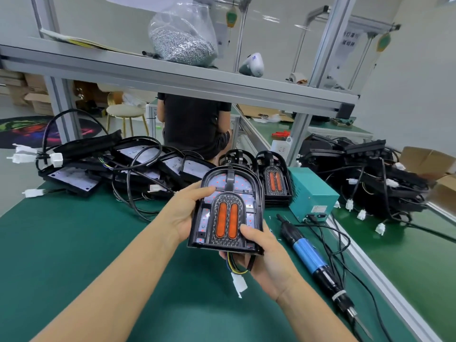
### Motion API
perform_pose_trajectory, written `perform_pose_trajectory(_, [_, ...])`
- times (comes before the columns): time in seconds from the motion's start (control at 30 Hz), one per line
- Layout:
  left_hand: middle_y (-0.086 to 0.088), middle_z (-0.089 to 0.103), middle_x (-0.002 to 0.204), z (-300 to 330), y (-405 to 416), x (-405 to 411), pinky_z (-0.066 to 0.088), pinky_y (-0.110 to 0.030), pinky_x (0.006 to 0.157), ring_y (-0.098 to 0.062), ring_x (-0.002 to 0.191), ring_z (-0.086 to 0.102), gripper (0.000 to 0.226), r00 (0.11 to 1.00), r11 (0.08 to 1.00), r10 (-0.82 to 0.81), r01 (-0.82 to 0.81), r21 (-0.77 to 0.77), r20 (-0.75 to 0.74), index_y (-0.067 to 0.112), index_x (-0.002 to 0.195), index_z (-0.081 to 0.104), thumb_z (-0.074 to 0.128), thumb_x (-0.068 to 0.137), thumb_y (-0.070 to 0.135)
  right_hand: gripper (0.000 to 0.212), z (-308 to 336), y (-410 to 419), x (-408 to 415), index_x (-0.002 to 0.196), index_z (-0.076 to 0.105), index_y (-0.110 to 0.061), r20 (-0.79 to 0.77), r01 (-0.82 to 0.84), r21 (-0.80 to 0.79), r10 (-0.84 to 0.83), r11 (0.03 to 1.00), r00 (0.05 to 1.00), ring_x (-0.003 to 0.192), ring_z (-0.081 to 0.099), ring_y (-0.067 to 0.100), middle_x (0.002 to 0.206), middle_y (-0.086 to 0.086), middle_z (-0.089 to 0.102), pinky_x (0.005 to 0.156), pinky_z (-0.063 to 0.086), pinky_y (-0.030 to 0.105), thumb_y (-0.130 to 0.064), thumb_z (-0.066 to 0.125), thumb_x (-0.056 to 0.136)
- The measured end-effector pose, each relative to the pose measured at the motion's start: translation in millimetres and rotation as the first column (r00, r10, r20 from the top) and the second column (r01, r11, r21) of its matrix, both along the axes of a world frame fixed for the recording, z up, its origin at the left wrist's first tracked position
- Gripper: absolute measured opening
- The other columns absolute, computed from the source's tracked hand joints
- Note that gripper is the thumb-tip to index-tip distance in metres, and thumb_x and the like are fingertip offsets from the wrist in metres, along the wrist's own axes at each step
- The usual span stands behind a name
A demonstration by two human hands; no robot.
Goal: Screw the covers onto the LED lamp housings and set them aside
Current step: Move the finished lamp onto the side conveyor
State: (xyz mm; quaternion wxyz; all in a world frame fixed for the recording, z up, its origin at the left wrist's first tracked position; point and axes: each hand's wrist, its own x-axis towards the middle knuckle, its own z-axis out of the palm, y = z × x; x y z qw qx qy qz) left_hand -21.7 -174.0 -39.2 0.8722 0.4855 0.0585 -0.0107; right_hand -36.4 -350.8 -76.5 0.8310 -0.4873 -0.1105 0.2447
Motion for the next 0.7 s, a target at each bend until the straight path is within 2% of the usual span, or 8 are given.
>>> perform_pose_trajectory(0.1, [-0.016,0.068,0.110,-7.3,-27.3,-4.4,0.055,-0.038,0.078,-0.026,0.087,0.066,0.029,0.989,0.989,-0.133,0.129,0.066,0.057,0.008,0.115,0.064,0.055,0.088,0.010,0.053,3.6,-16.3,4.7,0.130,0.053,-0.011,0.000,0.147,0.061,-0.147,0.987,0.989,0.090,0.064,0.031,0.121,0.021,0.065,0.080,0.053,0.050,-0.016,0.063,0.078])
perform_pose_trajectory(0.23, [-0.015,0.065,0.120,-21.1,-68.2,-7.9,0.046,-0.046,0.094,-0.026,0.101,0.058,0.044,0.969,0.970,-0.243,0.244,-0.009,0.045,0.010,0.126,0.059,0.057,0.084,0.021,0.053,6.4,-46.4,13.6,0.137,0.050,-0.011,-0.008,0.274,0.085,-0.274,0.958,0.962,0.116,0.059,0.036,0.129,0.017,0.063,0.103,0.043,0.056,-0.013,0.056,0.084])
perform_pose_trajectory(0.27, [-0.016,0.062,0.124,-21.5,-76.5,-6.3,0.046,-0.046,0.094,-0.026,0.102,0.057,0.043,0.968,0.967,-0.250,0.251,-0.035,0.036,0.008,0.128,0.057,0.054,0.087,0.020,0.054,6.3,-53.9,14.6,0.138,0.050,-0.011,-0.005,0.289,0.073,-0.290,0.954,0.957,0.117,0.059,0.035,0.129,0.016,0.063,0.104,0.043,0.054,-0.013,0.056,0.085])
perform_pose_trajectory(0.37, [-0.020,0.058,0.129,-18.0,-98.4,0.2,0.046,-0.037,0.082,-0.026,0.099,0.056,0.038,0.967,0.968,-0.252,0.252,-0.002,0.038,0.006,0.130,0.055,0.047,0.094,0.016,0.054,6.4,-73.8,16.3,0.138,0.050,-0.010,-0.002,0.317,0.054,-0.317,0.947,0.948,0.120,0.058,0.035,0.128,0.014,0.064,0.104,0.044,0.051,-0.018,0.057,0.084])
perform_pose_trajectory(0.47, [-0.024,0.055,0.131,-14.2,-118.8,7.6,0.040,-0.043,0.087,-0.029,0.101,0.050,0.038,0.967,0.968,-0.252,0.252,0.017,0.019,0.004,0.130,0.054,0.045,0.095,0.014,0.053,7.0,-92.7,20.5,0.138,0.051,-0.008,-0.025,0.361,0.034,-0.360,0.932,0.932,0.124,0.055,0.036,0.127,0.015,0.064,0.104,0.045,0.049,-0.022,0.056,0.087])
perform_pose_trajectory(0.53, [-0.023,0.057,0.127,-11.0,-132.0,13.2,0.039,-0.044,0.089,-0.028,0.101,0.049,0.039,0.964,0.964,-0.266,0.266,0.007,-0.015,0.003,0.132,0.052,0.046,0.095,0.014,0.048,8.7,-104.0,23.9,0.137,0.051,-0.007,-0.030,0.397,0.004,-0.397,0.918,0.917,0.124,0.055,0.037,0.127,0.016,0.064,0.102,0.045,0.048,-0.023,0.054,0.092])
perform_pose_trajectory(0.6, [-0.018,0.057,0.119,-7.3,-144.8,21.3,0.040,-0.043,0.088,-0.028,0.099,0.048,0.041,0.958,0.959,-0.283,0.282,-0.021,-0.053,0.002,0.134,0.049,0.047,0.095,0.014,0.043,12.0,-115.0,26.7,0.135,0.054,-0.007,-0.028,0.431,-0.015,-0.432,0.902,0.902,0.118,0.060,0.036,0.124,0.017,0.066,0.094,0.053,0.047,-0.023,0.051,0.096])
perform_pose_trajectory(0.7, [-0.017,0.057,0.117,-3.9,-165.2,33.8,0.044,-0.045,0.091,-0.028,0.095,0.053,0.040,0.946,0.950,-0.311,0.307,-0.056,-0.094,0.000,0.133,0.050,0.046,0.095,0.013,0.033,16.8,-135.9,31.0,0.129,0.057,-0.015,0.035,0.537,-0.066,-0.536,0.841,0.843,0.092,0.071,0.022,0.113,0.009,0.072,0.067,0.059,0.034,-0.021,0.052,0.097])
